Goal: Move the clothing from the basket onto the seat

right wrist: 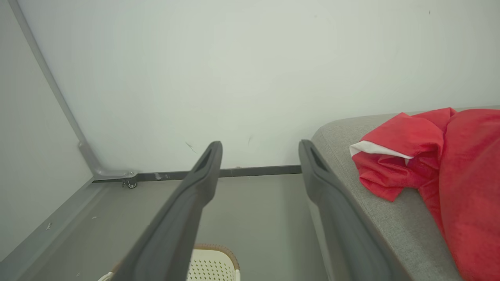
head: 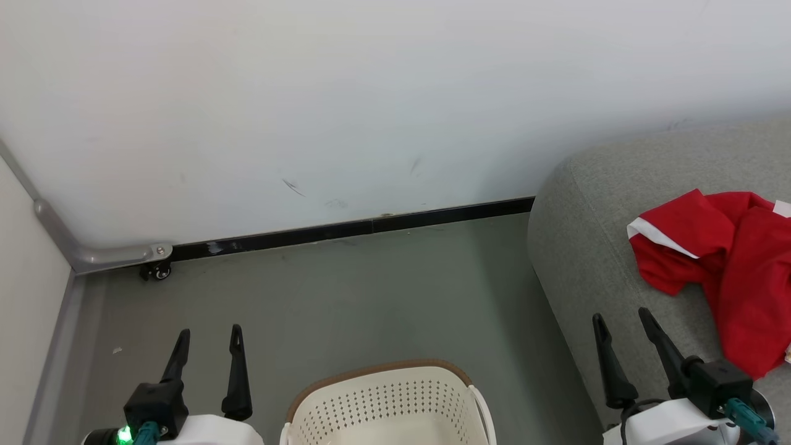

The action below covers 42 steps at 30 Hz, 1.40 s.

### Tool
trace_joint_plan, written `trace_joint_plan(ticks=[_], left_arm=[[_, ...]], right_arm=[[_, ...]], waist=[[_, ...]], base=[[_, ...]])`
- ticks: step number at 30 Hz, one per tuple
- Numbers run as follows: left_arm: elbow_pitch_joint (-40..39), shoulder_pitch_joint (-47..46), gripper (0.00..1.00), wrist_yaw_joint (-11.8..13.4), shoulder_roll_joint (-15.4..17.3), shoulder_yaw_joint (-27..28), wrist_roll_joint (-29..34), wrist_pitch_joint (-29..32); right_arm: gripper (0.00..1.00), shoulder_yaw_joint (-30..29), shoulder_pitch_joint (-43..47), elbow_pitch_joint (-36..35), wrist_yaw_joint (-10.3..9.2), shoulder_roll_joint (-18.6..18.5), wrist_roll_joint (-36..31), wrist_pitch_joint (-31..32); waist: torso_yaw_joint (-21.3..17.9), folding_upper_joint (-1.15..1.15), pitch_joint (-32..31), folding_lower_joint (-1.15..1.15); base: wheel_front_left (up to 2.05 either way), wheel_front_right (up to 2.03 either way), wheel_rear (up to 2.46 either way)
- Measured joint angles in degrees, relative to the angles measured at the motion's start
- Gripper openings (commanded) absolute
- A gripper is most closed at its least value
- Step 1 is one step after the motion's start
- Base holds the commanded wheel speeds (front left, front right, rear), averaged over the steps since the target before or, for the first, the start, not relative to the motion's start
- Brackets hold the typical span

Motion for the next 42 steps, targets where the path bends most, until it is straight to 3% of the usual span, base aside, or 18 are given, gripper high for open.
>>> trace_joint_plan(ticks=[40,41,42], left_arm=[[1.8,-0.15,1.0,0.57,0.47,-0.44,3.61,0.0],[1.85,-0.2,0.0,0.57,0.46,-0.44,3.6,0.0],[2.31,-0.09,0.0,0.51,0.32,-0.46,3.59,0.01]], right_arm=[[1.0,-0.14,1.33,-3.23,0.0,0.13,2.9,0.81],[0.0,-0.14,1.33,-3.23,0.0,0.13,2.91,0.81],[0.0,-0.08,1.38,-2.77,-0.08,0.19,2.9,0.81]], waist=[[0.96,0.0,0.88,0.0],[1.0,0.0,0.91,0.0],[1.0,0.0,0.91,0.0]], base=[[0.0,0.0,0.0],[0.0,0.0,0.0],[0.0,0.0,0.0]])
